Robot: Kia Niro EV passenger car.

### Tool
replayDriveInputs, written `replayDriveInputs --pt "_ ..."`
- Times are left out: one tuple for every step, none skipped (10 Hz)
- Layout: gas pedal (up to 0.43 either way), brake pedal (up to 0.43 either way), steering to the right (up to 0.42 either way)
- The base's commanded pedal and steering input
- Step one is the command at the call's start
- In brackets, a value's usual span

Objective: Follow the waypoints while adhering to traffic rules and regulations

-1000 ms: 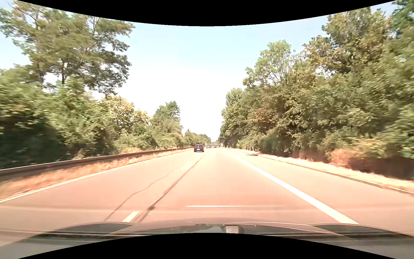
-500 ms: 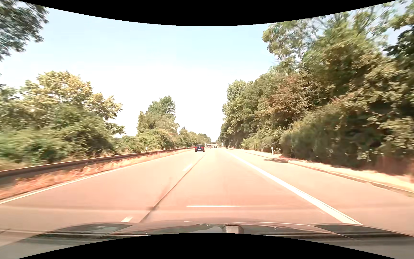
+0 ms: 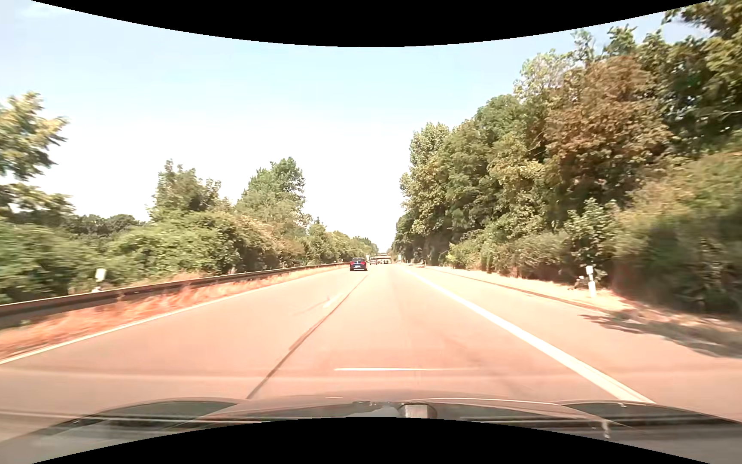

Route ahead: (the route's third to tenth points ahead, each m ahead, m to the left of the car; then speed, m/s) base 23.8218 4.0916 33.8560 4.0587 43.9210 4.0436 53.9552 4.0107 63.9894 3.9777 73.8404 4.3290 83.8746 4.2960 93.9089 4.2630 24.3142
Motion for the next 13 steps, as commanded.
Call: replayDriveInputs --pt "0.248 0.0 -0.001" --pt "0.248 0.0 0.0" --pt "0.248 0.0 0.0" --pt "0.248 0.0 0.0" --pt "0.248 0.0 0.0" --pt "0.248 0.0 -0.001" --pt "0.248 0.0 0.0" --pt "0.248 0.0 0.0" --pt "0.248 0.0 0.0" --pt "0.248 0.0 0.0" --pt "0.248 0.0 0.0" --pt "0.248 0.0 0.0" --pt "0.248 0.0 0.0"
